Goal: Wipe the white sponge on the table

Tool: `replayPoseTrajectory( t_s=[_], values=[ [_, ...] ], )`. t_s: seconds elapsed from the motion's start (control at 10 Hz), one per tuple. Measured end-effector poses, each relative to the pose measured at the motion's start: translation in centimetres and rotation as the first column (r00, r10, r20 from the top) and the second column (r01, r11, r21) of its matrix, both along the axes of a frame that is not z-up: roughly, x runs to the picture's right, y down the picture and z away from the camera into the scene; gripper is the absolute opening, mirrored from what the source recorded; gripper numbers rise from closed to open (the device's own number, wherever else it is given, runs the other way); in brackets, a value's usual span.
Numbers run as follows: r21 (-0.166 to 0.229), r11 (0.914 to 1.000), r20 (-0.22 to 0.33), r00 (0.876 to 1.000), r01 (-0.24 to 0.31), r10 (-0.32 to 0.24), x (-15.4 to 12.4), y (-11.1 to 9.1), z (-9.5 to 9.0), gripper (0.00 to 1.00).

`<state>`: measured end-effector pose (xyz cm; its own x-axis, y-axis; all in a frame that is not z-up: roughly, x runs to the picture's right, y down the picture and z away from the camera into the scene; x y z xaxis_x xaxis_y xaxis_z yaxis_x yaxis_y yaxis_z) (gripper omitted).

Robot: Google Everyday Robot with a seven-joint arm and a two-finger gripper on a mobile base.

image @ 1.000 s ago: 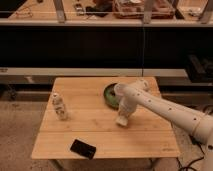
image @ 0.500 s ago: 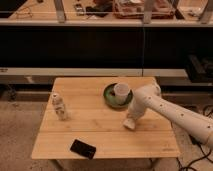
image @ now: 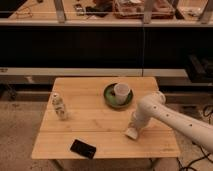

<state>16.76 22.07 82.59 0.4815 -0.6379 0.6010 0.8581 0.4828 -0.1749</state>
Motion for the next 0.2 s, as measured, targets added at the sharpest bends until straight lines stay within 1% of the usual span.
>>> replayPoseTrajectory(
  t_s=[0.2],
  values=[
    [0.000,1.0000,0.005,1.000,0.002,-0.002,-0.01,0.21,-0.19,0.00]
  ],
)
